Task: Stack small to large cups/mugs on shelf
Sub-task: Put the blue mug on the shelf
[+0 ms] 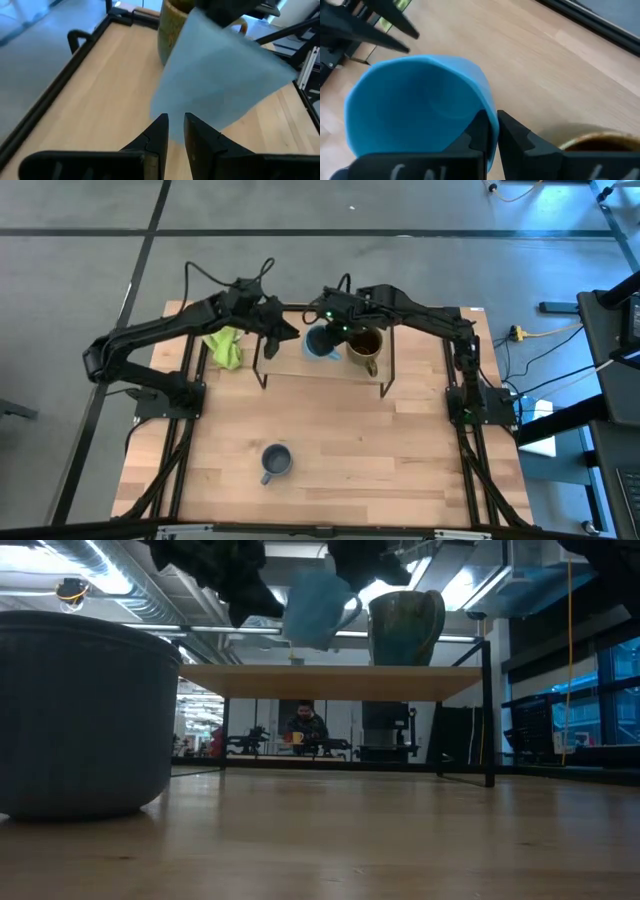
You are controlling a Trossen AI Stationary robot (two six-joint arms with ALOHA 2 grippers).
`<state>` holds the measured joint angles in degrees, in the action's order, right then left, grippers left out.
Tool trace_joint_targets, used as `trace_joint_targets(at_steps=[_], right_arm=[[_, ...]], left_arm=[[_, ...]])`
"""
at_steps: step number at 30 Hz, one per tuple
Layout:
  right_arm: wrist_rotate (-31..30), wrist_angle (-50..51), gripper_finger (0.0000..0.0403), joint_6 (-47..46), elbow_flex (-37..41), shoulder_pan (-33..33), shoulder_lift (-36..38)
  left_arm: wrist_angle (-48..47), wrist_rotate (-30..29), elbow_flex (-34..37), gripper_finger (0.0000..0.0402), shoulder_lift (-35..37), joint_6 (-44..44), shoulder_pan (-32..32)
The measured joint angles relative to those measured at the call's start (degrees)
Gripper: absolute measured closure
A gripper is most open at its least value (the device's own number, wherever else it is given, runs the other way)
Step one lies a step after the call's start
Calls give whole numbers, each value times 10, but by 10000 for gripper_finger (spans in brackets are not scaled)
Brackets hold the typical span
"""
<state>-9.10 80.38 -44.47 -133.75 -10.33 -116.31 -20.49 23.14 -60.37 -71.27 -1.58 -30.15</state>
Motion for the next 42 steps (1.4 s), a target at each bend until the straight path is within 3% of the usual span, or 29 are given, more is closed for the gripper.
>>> trace_joint_targets(at_steps=[14, 42], right_arm=[[36, -3, 373, 27, 1, -17, -22], [59, 6, 373, 36, 0, -35, -38]], left_arm=[[-45, -12, -17, 347, -9, -20, -34], [-29, 10, -16, 347, -42, -16, -22]])
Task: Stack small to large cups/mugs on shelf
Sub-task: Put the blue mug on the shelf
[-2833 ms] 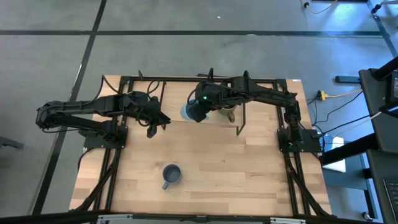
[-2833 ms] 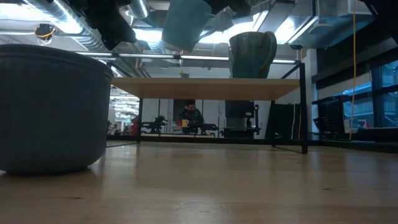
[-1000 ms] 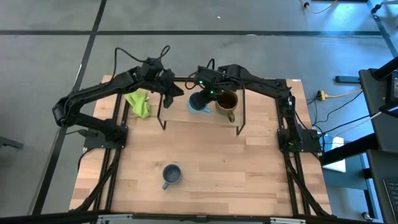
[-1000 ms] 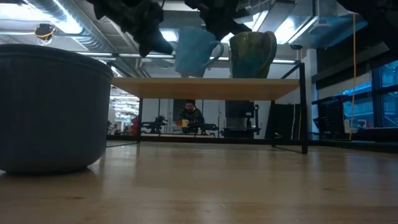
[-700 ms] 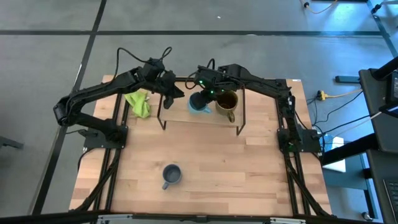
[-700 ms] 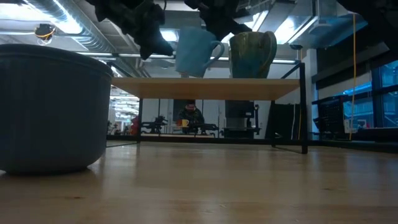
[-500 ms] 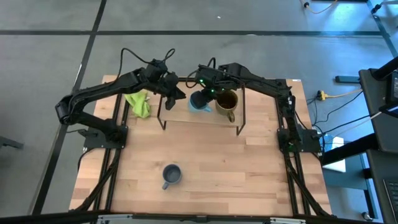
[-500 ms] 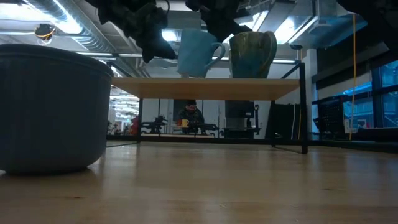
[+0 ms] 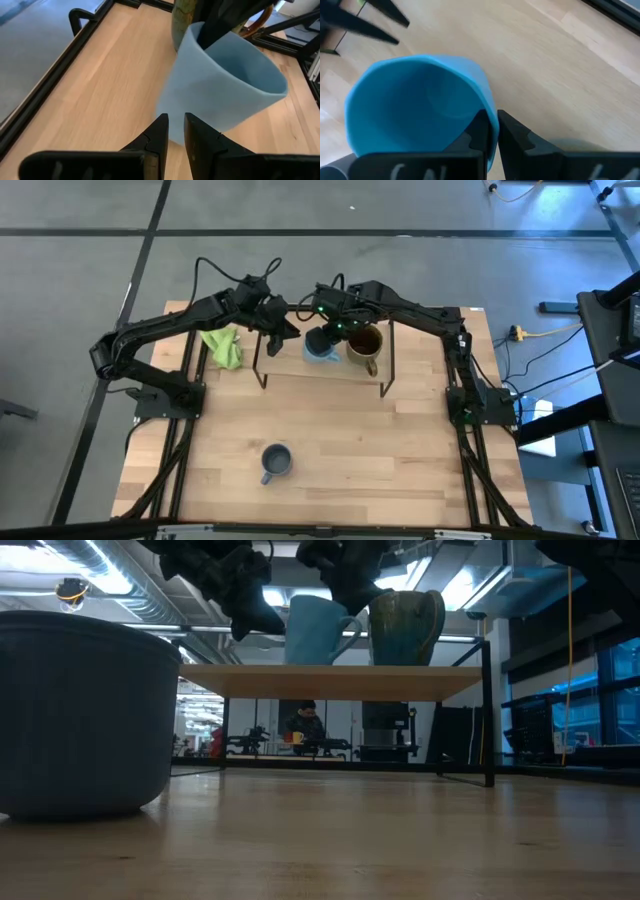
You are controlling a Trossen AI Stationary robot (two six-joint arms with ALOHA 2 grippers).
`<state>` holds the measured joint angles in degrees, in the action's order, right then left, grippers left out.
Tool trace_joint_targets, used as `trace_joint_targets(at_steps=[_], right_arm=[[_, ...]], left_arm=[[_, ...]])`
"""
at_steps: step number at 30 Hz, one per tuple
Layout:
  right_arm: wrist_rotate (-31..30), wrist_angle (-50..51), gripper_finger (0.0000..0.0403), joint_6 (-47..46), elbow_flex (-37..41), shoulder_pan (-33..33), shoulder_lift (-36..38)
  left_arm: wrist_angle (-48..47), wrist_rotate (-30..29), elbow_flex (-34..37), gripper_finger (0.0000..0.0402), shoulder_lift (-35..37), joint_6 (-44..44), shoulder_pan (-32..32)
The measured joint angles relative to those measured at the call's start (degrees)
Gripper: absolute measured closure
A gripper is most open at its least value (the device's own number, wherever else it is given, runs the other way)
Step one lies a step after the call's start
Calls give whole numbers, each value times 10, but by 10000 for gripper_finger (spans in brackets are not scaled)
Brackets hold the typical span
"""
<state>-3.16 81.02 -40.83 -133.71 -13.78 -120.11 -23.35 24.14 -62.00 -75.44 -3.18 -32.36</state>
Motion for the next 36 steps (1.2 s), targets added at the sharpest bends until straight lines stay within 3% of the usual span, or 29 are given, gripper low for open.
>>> trace_joint_targets(at_steps=[19, 36], right_arm=[[7, 14, 373, 4, -4, -6, 0], [16, 5, 344, 13, -4, -6, 0]], left_arm=[[3, 9, 0, 347, -19, -7, 0], [6, 9, 0, 347, -18, -10, 0]])
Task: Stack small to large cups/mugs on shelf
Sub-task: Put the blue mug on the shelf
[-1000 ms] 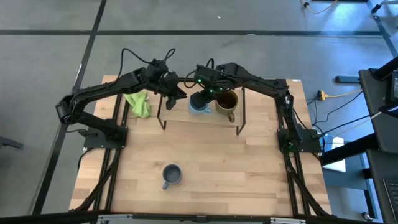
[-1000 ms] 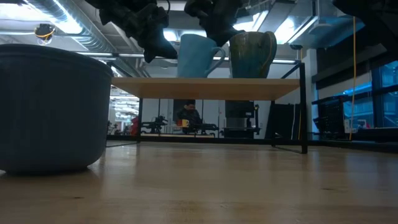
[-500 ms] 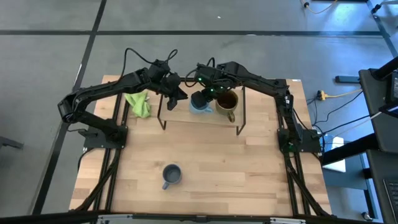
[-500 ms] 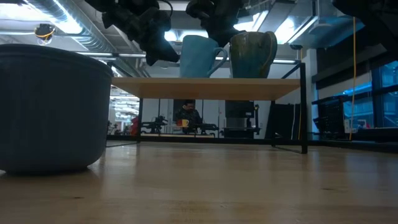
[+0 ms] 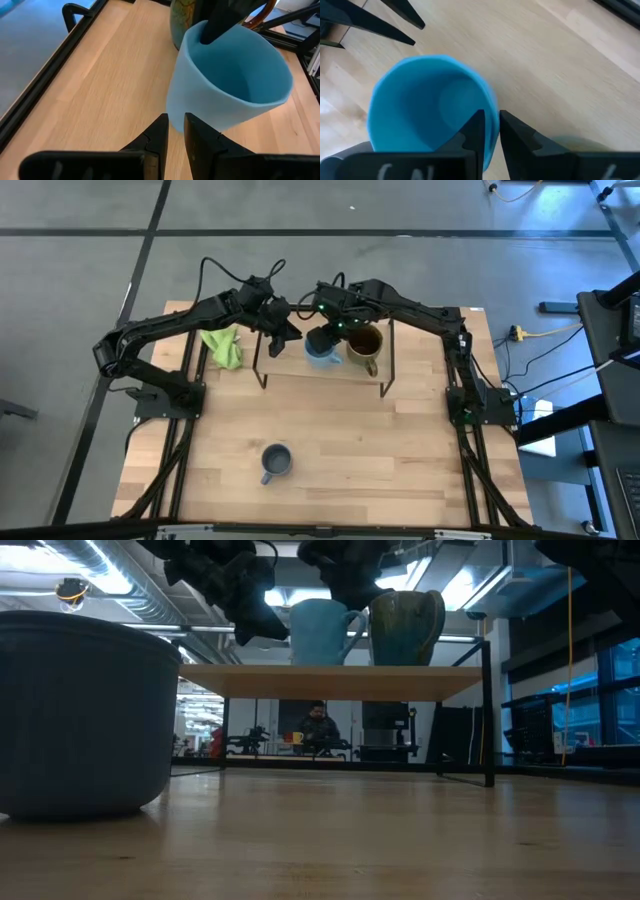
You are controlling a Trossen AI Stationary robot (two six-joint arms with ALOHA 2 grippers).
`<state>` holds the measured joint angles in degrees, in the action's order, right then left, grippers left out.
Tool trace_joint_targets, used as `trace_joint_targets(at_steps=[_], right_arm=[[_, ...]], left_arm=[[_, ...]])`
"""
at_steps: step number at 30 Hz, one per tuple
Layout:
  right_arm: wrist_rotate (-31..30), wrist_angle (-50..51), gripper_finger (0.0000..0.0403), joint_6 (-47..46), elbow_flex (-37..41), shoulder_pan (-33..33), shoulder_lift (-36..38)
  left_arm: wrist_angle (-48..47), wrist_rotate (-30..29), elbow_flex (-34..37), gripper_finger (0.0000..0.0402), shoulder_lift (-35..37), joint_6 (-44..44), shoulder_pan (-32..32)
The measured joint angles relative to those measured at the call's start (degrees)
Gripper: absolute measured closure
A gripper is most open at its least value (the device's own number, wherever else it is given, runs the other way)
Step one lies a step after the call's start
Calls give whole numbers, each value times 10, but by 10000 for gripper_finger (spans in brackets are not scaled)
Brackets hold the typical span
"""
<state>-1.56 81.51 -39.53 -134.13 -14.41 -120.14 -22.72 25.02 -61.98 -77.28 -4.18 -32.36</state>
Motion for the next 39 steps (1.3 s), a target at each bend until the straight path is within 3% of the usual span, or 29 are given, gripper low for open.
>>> trace_joint_targets(at_steps=[12, 19, 26, 39], right_arm=[[-34, -23, 343, 13, -9, -1, 16], [-117, -9, 347, 12, -9, 0, 43], [-114, 45, 396, -15, -8, 23, 63], [-105, 56, 400, -97, -8, 107, 67]], left_arm=[[-12, 0, 0, 347, 0, 0, 0], [-31, 0, 0, 347, 0, 6, 0], [-49, -3, 0, 347, 1, -5, 15], [-42, -18, 0, 347, 5, 6, 33]])
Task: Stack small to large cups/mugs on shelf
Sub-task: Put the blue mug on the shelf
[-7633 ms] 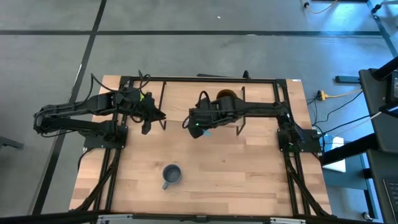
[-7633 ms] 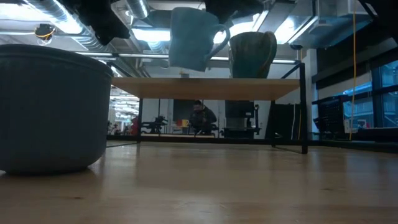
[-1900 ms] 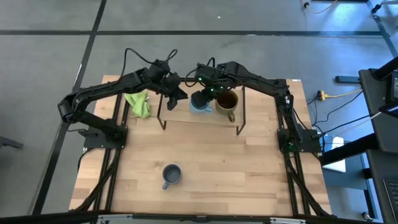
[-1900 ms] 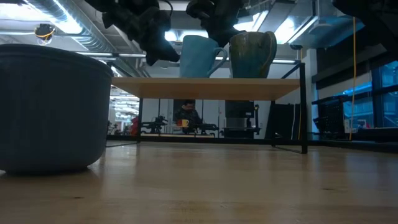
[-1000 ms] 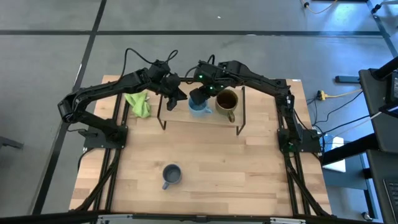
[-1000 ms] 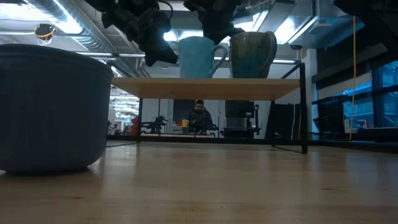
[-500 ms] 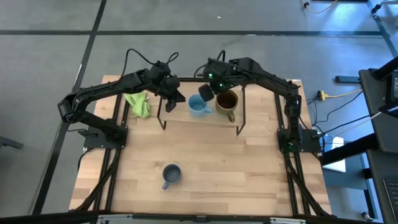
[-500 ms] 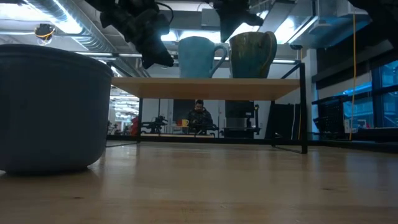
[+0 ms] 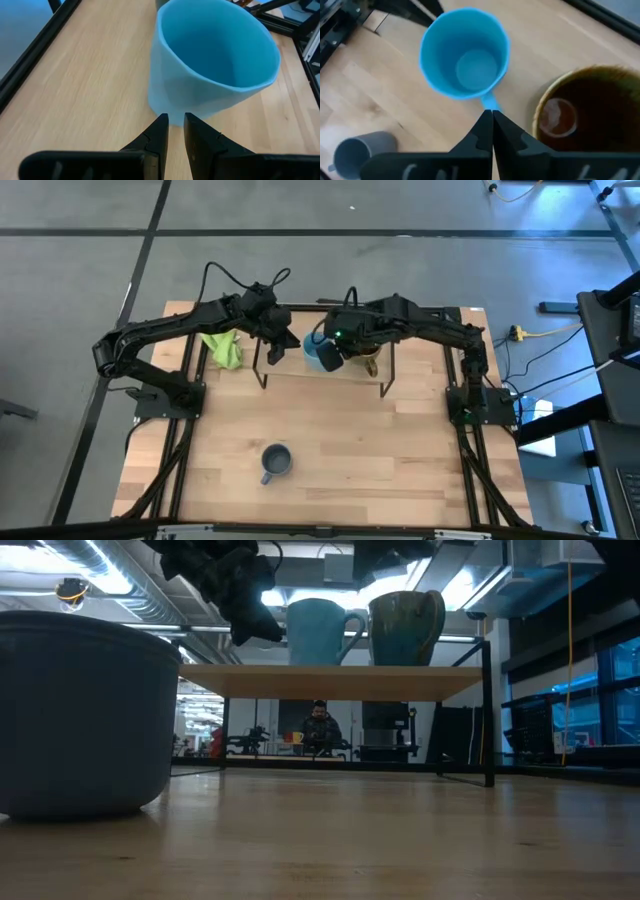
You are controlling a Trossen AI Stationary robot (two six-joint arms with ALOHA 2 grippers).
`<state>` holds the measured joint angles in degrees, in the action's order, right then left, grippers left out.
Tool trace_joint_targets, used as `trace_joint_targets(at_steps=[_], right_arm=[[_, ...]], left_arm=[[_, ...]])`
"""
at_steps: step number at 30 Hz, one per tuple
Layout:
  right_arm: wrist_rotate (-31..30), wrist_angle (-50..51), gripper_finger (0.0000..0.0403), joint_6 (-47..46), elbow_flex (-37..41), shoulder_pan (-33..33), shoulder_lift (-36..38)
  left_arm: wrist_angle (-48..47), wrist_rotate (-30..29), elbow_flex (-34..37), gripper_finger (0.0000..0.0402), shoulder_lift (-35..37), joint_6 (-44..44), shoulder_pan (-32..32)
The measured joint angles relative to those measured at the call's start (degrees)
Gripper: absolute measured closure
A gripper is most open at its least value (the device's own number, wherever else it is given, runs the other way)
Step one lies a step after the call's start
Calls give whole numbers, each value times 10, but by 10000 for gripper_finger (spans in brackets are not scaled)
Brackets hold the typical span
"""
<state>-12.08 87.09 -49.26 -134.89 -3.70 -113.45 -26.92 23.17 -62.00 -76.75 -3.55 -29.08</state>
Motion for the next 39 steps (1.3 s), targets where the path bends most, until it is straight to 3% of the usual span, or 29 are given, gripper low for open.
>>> trace_joint_targets(at_steps=[13, 16, 26, 39], right_arm=[[-5, 7, 401, -47, 13, 34, -5], [-30, 9, 402, -47, 14, 42, -19], [-80, 23, 403, -44, 13, 36, -35], [-80, 22, 403, -30, 13, 24, -56]], left_arm=[[0, 3, 0, 347, 0, 2, 25], [0, 3, 0, 347, 0, -2, 25], [0, 35, 0, 347, 0, -11, 25], [-1, 70, 0, 347, -1, -15, 25]])
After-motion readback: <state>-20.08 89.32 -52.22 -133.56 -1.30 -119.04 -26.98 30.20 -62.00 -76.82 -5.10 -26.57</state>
